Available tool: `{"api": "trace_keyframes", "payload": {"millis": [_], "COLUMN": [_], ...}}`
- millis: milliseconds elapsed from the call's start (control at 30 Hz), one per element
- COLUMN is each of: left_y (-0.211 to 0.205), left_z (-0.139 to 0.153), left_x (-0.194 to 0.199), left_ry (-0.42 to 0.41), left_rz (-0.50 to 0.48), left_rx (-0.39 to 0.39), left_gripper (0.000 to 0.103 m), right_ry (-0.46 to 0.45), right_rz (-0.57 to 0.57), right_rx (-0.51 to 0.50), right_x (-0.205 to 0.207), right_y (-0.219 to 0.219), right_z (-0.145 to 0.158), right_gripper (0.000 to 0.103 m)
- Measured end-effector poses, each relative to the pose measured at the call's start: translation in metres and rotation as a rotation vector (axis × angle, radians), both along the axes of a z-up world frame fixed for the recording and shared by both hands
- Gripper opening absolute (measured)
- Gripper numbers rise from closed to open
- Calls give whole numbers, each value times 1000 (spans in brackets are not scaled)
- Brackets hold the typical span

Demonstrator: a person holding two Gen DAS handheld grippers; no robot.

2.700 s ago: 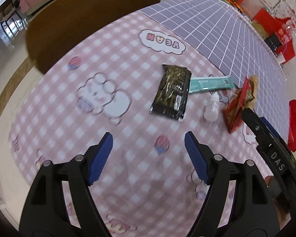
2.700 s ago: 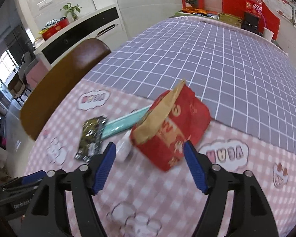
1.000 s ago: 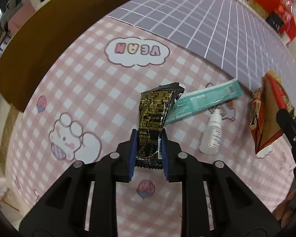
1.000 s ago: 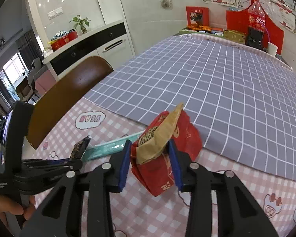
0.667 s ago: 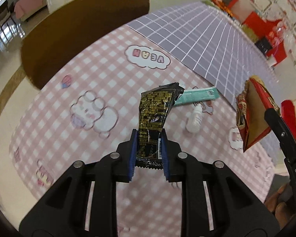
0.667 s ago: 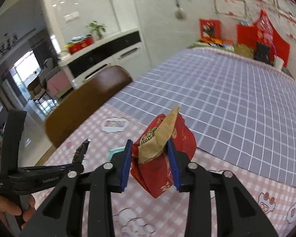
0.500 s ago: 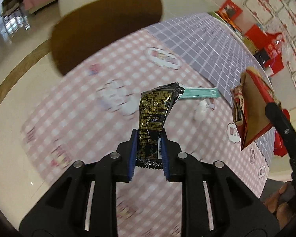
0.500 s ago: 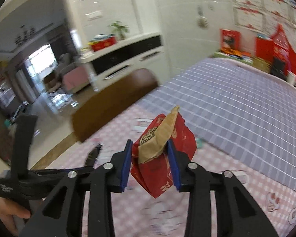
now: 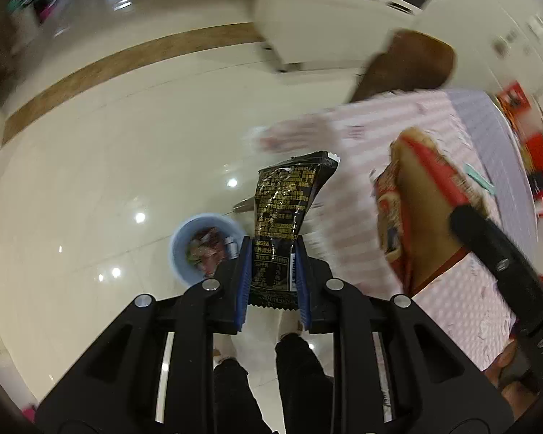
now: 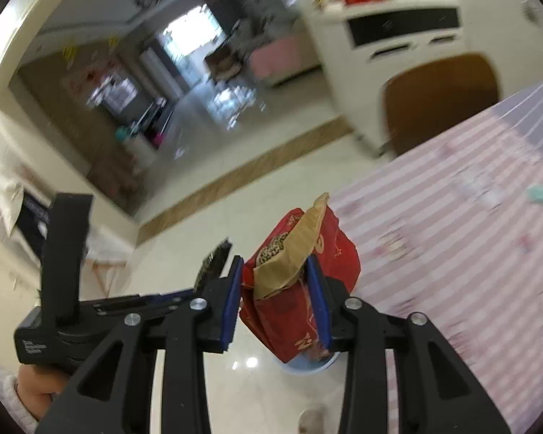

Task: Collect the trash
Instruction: 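Carry both items to the bucket and open the right tool to drop the bag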

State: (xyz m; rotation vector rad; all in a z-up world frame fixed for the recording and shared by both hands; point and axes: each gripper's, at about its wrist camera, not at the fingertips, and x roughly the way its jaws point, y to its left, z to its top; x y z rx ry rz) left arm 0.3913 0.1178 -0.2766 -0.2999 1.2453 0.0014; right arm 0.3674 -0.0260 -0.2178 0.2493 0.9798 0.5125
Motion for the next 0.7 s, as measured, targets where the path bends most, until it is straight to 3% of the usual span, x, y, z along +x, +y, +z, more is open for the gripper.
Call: {"api": "trace_keyframes", "payload": {"millis": [100,300,700], "left_y": [39,81,115], "left_z": [-14,-29,-39], "left_x": [-23,-50,-59], "left_ry": [29,58,71], "left_rz": [58,119,171], "left_rx": [-8,-30,-53], "left_gripper": [22,22,22], "right_ry": [74,132,169], "right_rz": [53,114,143], "right_rx": [-2,-57,-95], "right_x": [-7,-22,-10], "right_y": [40,94,136], "right_z": [-21,-47,-68], "right_gripper": [34,34,36]}}
